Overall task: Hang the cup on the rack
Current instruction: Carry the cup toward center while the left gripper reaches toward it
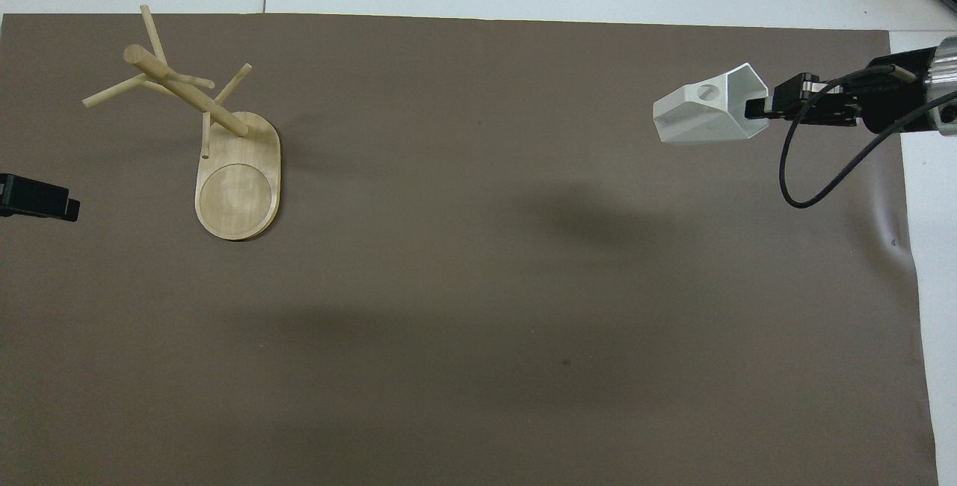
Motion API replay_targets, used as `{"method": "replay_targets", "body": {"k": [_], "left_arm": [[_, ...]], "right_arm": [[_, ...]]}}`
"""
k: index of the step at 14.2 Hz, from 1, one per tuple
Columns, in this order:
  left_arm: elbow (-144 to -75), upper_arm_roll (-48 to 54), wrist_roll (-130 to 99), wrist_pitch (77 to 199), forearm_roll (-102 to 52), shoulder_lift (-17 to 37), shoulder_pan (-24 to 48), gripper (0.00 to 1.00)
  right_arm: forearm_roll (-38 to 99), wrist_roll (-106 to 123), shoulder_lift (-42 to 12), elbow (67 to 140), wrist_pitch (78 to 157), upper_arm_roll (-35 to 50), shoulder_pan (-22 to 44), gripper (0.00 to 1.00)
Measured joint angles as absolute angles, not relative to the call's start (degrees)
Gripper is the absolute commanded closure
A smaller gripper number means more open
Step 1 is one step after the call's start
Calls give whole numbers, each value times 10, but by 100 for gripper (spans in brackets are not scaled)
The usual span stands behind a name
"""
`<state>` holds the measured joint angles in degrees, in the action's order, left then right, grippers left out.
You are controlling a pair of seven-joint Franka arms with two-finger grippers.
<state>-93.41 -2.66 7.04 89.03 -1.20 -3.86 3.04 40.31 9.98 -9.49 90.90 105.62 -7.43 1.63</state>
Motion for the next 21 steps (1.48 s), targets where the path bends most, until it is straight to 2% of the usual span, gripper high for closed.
{"method": "replay_targets", "body": {"k": [5,10,13,16,21], "left_arm": [[-934,-17,74,882,-12,-39,40,0],[-943,-15,211,902,-31,-40,42,0],[-973,-14,335,942,-81,-46,42,0],[-1009,-12,460,1002,-108,-58,49,0],[-1090,-9,492,1152,-111,-85,135,0]], "right_arm": [[419,90,-73,904,1045,-8,24,100],[474,75,-72,904,1035,25,25,100],[490,71,-72,907,1008,52,26,100],[493,71,-72,908,946,62,26,100],[508,71,-72,908,920,70,25,100]]}}
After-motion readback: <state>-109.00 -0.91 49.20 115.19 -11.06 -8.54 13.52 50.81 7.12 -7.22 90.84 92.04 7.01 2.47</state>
